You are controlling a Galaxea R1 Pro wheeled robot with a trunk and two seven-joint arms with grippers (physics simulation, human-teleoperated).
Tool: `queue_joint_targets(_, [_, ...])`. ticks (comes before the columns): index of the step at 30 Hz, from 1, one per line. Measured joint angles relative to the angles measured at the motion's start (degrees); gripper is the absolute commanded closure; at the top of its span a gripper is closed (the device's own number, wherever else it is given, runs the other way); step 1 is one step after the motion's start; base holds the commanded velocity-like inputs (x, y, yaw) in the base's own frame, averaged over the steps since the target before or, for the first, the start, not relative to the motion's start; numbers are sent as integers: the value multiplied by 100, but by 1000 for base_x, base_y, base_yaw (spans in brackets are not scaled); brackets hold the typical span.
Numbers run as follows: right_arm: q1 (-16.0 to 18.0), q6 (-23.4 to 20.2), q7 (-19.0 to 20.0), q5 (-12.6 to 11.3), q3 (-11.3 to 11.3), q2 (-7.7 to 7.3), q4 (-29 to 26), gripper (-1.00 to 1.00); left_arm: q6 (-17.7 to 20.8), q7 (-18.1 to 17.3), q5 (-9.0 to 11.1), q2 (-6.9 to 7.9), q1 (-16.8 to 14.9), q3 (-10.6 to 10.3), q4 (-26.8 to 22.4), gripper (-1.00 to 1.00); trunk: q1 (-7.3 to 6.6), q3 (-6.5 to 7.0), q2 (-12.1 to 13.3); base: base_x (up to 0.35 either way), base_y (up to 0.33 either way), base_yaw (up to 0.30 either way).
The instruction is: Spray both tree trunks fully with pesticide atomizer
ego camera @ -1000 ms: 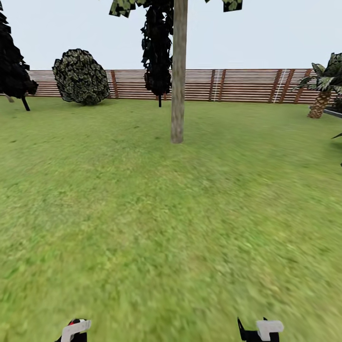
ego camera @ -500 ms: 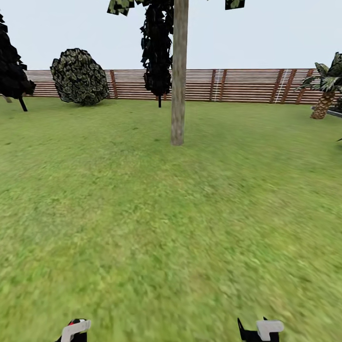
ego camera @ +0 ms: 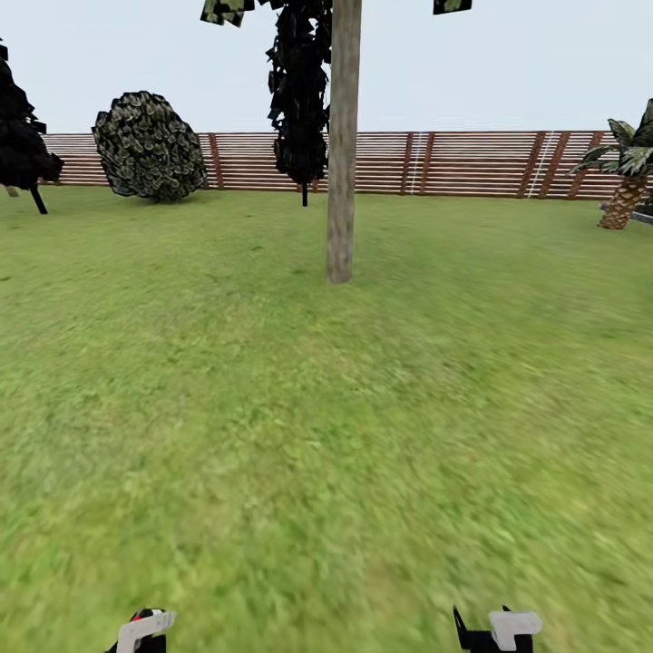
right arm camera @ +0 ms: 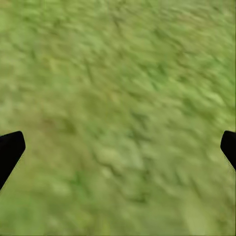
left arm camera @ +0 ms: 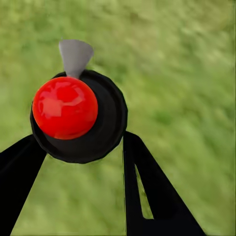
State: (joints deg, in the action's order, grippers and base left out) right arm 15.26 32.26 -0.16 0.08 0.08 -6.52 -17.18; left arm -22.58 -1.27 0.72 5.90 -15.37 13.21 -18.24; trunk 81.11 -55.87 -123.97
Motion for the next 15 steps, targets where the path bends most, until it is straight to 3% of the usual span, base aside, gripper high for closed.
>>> queue_joint_targets(15, [0,0,0,0,0,0,0,-100,0,0,0,0,-2,0,0,100,0,0,0,338,0,0])
